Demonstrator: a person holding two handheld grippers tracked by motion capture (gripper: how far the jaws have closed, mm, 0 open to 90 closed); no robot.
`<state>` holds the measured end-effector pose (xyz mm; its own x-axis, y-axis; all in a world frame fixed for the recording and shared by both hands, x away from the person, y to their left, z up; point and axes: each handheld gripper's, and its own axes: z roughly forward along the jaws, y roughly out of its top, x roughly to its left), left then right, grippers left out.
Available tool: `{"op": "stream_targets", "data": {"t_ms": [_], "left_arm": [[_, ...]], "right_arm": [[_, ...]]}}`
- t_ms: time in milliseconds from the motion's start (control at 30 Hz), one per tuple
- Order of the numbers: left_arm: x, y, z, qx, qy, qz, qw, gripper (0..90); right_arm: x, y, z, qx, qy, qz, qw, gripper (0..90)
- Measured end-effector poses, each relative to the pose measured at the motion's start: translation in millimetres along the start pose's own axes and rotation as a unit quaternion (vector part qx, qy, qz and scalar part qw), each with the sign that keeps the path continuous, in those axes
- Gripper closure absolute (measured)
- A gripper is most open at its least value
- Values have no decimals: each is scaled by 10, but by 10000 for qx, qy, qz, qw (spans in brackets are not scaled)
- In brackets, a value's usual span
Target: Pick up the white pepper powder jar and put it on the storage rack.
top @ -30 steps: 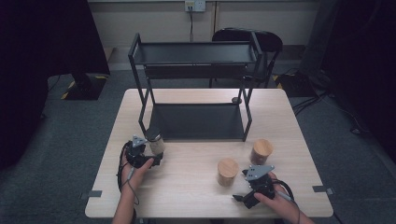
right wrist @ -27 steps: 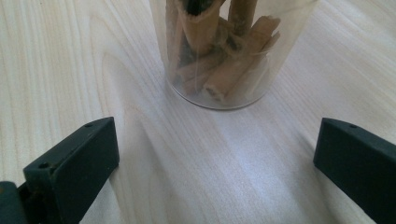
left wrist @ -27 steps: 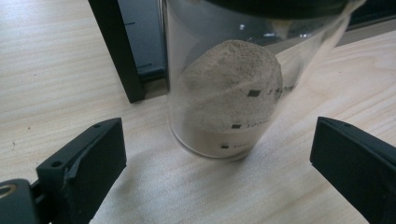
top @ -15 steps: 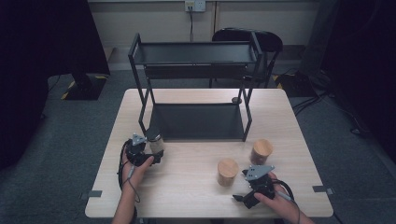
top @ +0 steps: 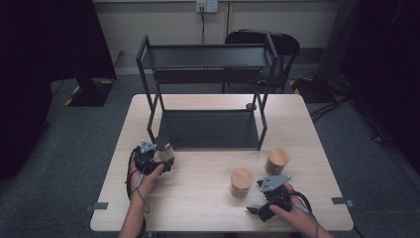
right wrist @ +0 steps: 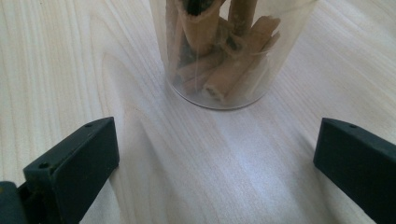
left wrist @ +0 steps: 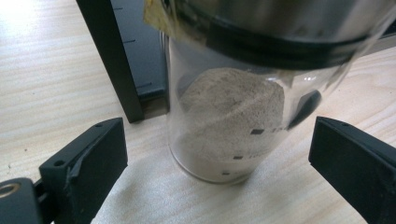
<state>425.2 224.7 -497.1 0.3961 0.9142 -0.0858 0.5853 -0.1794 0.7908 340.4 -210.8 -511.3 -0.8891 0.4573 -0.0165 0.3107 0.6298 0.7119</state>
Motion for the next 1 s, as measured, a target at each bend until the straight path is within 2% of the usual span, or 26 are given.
{"op": "stream_targets", "data": {"t_ms": [600,1000], "left_arm": [[34,45,-4,-199,-37,-109,9997,47],[41,83,-7,-337,-74,-138,9993,89]], "right_arm": [[0,0,0,0,0,2,10000,0],[0,0,0,-1,-1,3,10000,0]]}}
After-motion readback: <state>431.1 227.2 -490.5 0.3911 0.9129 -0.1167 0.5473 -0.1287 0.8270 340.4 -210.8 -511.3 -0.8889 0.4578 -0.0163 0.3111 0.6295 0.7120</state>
